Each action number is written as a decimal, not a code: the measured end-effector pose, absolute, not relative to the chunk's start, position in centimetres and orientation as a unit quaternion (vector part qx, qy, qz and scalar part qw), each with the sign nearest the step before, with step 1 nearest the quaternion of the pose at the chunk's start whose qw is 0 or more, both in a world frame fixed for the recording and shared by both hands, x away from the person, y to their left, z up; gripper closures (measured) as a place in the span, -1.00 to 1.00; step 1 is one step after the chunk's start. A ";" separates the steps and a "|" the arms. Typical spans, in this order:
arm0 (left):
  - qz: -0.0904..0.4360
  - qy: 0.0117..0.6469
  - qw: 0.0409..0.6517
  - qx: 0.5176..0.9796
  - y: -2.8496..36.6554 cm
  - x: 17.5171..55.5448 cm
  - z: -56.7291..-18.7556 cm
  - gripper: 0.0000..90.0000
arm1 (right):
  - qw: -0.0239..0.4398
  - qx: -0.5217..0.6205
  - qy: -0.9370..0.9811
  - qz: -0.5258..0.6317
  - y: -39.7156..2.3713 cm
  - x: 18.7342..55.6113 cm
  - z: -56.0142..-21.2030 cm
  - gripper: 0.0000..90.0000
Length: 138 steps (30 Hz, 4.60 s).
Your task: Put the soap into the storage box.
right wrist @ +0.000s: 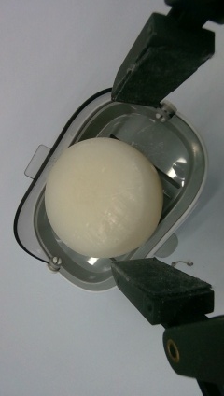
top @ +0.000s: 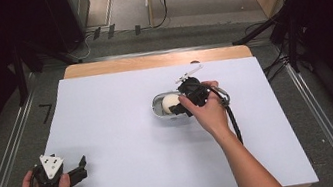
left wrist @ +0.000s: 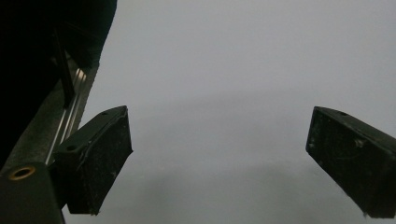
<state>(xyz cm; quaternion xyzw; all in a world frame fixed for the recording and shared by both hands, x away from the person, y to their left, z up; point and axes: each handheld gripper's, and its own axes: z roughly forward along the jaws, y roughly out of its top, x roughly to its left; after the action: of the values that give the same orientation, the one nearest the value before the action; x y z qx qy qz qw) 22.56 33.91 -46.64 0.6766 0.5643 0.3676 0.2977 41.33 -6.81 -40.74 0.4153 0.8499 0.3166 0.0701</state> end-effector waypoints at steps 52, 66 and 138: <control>0.370 0.563 0.294 0.679 33.8 22.6 -46.7 -0.84 | 0.099 0.451 0.811 0.359 -17.2 34.6 -44.3 -0.69; 0.369 0.563 0.292 0.680 33.8 22.6 -46.7 -0.84 | 0.105 0.470 0.796 0.367 -20.2 32.4 -45.8 -0.69; 0.367 0.562 0.308 0.674 34.1 22.4 -46.6 -0.84 | 0.168 0.559 0.701 0.408 -35.8 23.2 -48.8 -0.80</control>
<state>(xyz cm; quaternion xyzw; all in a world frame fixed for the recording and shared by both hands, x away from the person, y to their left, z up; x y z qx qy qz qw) 22.37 34.07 -46.58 0.6738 0.5625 0.3670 0.3081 23.20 -35.83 -48.84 0.5594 0.7013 0.4085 0.1685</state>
